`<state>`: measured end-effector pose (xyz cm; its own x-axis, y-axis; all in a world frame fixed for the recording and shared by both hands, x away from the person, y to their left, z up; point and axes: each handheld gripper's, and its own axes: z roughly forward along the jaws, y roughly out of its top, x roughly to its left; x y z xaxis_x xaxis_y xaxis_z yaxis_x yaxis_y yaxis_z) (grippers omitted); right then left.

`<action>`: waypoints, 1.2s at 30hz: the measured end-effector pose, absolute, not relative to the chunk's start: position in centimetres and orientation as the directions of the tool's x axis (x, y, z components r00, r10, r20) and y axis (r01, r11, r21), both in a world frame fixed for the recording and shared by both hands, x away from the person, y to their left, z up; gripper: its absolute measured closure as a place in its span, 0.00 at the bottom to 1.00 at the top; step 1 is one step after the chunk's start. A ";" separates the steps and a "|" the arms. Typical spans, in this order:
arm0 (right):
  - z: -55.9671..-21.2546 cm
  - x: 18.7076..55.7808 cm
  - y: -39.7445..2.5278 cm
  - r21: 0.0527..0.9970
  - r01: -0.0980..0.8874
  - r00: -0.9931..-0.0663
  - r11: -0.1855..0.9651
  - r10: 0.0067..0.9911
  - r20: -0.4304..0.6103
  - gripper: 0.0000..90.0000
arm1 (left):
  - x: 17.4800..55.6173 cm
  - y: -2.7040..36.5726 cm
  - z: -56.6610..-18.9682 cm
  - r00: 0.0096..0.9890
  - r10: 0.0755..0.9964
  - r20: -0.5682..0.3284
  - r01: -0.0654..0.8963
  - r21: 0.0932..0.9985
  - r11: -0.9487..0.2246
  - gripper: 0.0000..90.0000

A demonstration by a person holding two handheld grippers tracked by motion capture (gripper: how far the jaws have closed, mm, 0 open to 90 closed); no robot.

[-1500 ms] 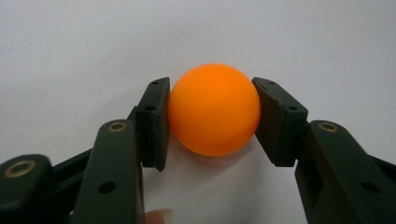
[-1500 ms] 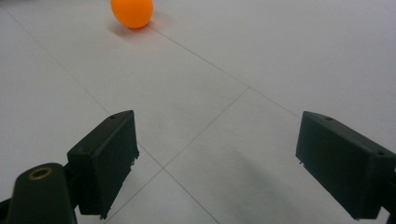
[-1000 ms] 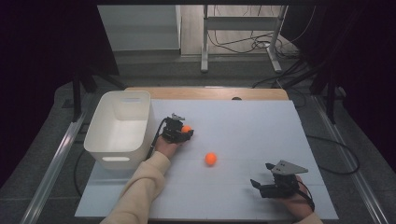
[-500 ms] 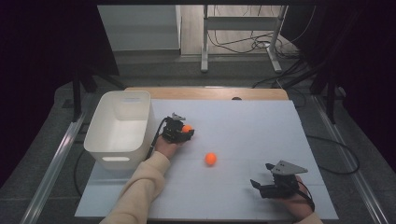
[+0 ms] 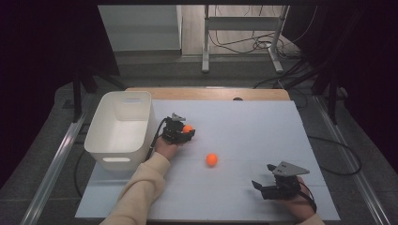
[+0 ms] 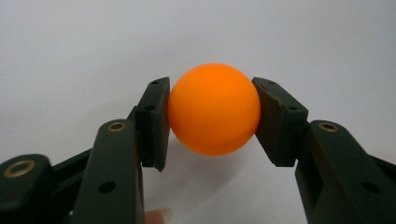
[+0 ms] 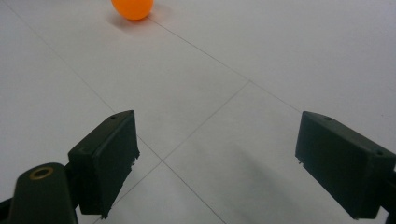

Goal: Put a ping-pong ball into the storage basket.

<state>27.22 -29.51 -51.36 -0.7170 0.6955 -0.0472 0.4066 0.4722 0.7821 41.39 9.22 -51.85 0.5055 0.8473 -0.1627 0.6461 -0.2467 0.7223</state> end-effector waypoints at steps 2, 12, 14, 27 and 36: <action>-51.4 27.2 -29.5 0.782 0.406 -0.718 0.473 0.694 -0.048 0.15 | 41.4 9.2 -51.8 0.507 0.846 -0.163 0.646 0.722 -0.247 0.55; -51.4 27.2 -29.5 0.780 0.406 -0.720 0.476 0.692 -0.048 0.16 | 41.0 9.2 -51.3 0.515 0.841 -0.163 0.636 0.731 -0.247 0.55; -51.4 27.2 -29.5 0.780 0.406 -0.720 0.476 0.692 -0.048 0.16 | 40.9 9.1 -51.3 0.520 0.839 -0.161 0.633 0.732 -0.251 0.55; -51.3 27.1 -29.6 0.780 0.403 -0.723 0.478 0.689 -0.049 0.16 | 40.6 8.9 -50.9 0.530 0.833 -0.157 0.624 0.738 -0.258 0.55; -51.4 27.2 -29.5 0.778 0.404 -0.724 0.481 0.688 -0.049 0.16 | 40.5 8.7 -50.9 0.541 0.826 -0.156 0.620 0.738 -0.267 0.55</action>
<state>27.15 -29.52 -51.37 -0.7244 0.6876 -0.0491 0.4036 0.4808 0.7784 40.46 8.71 -50.89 0.5413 0.8262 -0.1563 0.6203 -0.2669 0.7375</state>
